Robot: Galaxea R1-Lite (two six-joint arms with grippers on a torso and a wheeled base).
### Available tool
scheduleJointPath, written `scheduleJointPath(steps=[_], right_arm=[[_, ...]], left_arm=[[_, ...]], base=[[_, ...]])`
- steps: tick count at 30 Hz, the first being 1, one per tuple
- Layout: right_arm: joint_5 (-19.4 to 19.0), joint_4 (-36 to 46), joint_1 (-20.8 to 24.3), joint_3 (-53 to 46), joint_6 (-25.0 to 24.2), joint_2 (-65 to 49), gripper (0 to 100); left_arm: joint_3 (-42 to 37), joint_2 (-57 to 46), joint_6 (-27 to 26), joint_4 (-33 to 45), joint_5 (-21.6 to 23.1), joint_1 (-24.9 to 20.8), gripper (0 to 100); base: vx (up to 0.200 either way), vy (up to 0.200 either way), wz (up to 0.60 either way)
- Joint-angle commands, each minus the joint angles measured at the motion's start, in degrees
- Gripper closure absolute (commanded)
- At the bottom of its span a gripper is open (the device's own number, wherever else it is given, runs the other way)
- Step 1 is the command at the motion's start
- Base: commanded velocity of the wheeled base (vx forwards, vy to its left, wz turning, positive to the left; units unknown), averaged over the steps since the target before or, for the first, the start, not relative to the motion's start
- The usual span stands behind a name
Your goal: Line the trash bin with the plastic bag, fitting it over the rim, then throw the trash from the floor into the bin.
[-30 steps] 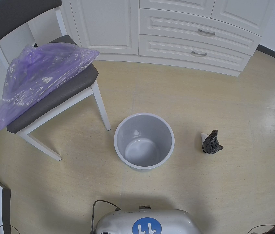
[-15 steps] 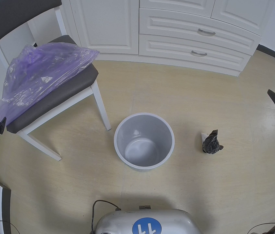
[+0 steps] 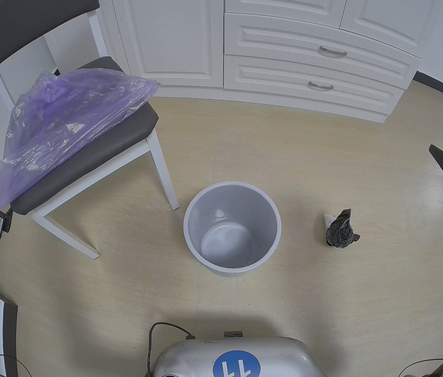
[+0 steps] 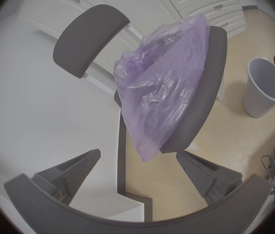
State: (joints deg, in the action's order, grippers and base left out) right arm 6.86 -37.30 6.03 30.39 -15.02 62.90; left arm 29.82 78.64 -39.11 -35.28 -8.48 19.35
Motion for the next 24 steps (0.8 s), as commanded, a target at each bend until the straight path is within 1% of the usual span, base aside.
scheduleJointPath(steps=[1,7,8,12,16,20,24], right_arm=[[0.0,-0.1,0.0,0.0,0.0,-0.5,0],[0.0,-0.2,0.0,0.0,0.1,-0.6,0],[0.0,-0.2,0.0,0.1,0.1,-0.8,0],[0.0,-0.3,0.0,0.1,0.1,-0.9,0],[0.0,-0.4,0.0,0.2,0.1,-0.9,0],[0.0,-0.4,0.0,0.3,0.1,-0.9,0],[0.0,-0.5,0.0,0.4,0.1,-0.8,0]], left_arm=[[-0.6,1.9,1.1,-1.4,0.2,0.5,0],[0.4,5.9,1.2,-5.5,0.2,0.9,0],[0.8,7.5,1.2,-7.6,0.2,1.1,0],[2.3,9.8,1.2,-11.3,0.1,1.6,0],[4.2,10.9,1.2,-11.7,0.1,2.3,0],[7.7,10.5,1.6,-11.7,0.2,3.5,0],[10.3,7.9,3.9,-10.9,0.6,3.8,0]], base=[[0.0,0.0,0.0],[0.0,0.0,0.0],[0.0,0.0,0.0],[0.0,0.0,0.0],[0.0,0.0,0.0],[0.0,0.0,0.0],[0.0,0.0,0.0]])
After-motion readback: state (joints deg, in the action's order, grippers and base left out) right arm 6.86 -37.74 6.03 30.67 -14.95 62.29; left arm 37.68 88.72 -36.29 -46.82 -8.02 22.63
